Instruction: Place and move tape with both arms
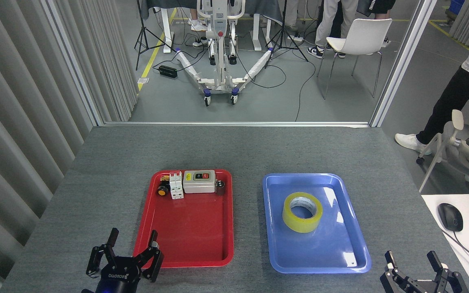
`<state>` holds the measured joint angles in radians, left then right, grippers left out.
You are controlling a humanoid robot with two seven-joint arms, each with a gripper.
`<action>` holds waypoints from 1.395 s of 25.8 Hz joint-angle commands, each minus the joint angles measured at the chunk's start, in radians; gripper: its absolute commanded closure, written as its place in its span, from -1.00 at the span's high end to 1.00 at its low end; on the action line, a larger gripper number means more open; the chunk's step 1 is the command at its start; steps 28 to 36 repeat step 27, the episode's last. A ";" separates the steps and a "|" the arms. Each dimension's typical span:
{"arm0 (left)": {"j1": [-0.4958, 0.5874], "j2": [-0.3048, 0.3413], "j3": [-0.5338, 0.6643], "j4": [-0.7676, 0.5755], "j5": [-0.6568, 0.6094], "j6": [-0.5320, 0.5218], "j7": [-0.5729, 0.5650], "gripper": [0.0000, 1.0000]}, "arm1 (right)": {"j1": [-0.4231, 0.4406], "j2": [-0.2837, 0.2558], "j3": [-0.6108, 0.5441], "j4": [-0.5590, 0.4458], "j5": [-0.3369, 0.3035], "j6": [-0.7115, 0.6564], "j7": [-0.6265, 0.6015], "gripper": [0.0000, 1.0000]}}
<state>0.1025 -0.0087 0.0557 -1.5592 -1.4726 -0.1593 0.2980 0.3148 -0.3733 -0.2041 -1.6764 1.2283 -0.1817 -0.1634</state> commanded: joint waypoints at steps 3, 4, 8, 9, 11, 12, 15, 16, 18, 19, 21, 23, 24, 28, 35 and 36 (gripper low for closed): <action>-0.003 0.001 0.006 0.001 0.000 0.000 0.000 0.99 | -0.003 0.044 -0.005 0.004 -0.003 -0.004 -0.004 0.99; -0.003 0.001 0.010 0.001 0.000 0.000 0.000 0.99 | -0.002 0.044 -0.006 0.006 -0.004 -0.004 -0.004 0.99; 0.002 0.001 0.015 -0.001 0.000 0.000 0.000 0.99 | 0.003 0.044 -0.011 0.009 -0.006 -0.002 -0.005 0.99; 0.003 0.001 0.016 -0.001 0.000 0.000 0.001 0.99 | 0.004 0.044 -0.011 0.009 -0.007 -0.002 -0.007 0.99; 0.005 0.001 0.024 -0.001 0.000 0.000 0.001 0.99 | 0.001 0.042 -0.011 0.009 -0.009 -0.002 -0.007 0.99; 0.006 0.001 0.033 -0.001 0.000 0.000 0.000 0.99 | 0.001 0.040 -0.011 0.009 -0.009 -0.002 -0.007 0.99; 0.006 0.001 0.053 0.001 0.000 0.000 0.000 0.99 | -0.002 0.030 -0.011 0.009 -0.009 -0.001 -0.007 0.99; 0.006 0.001 0.056 0.001 0.000 0.000 0.001 0.99 | -0.002 0.028 -0.011 0.009 -0.009 0.001 -0.007 0.99; 0.006 0.001 0.070 0.001 0.000 0.000 0.000 0.99 | -0.002 0.028 -0.011 0.009 -0.009 0.002 -0.007 0.99; 0.006 0.001 0.078 0.001 0.000 0.000 0.000 0.99 | -0.002 0.027 -0.011 0.009 -0.010 0.002 -0.007 0.99; 0.006 0.001 0.088 0.002 0.000 0.000 0.000 0.99 | -0.003 0.027 -0.011 0.009 -0.009 0.002 -0.007 0.99; 0.006 0.003 0.093 0.002 0.000 0.000 0.000 0.99 | -0.003 0.027 -0.009 0.009 -0.010 0.001 -0.007 0.99; 0.006 0.004 0.098 0.002 0.000 0.000 0.000 0.99 | -0.003 0.027 -0.009 0.009 -0.010 0.001 -0.007 0.99; 0.008 0.004 0.102 0.002 0.000 0.000 0.001 0.99 | -0.005 0.024 -0.009 0.009 -0.010 0.001 -0.008 0.99; 0.008 0.004 0.102 0.002 0.000 0.000 0.001 0.99 | -0.005 0.024 -0.009 0.009 -0.010 0.001 -0.008 0.99; 0.008 0.004 0.102 0.002 0.000 0.000 0.001 0.99 | -0.005 0.024 -0.009 0.009 -0.010 0.001 -0.008 0.99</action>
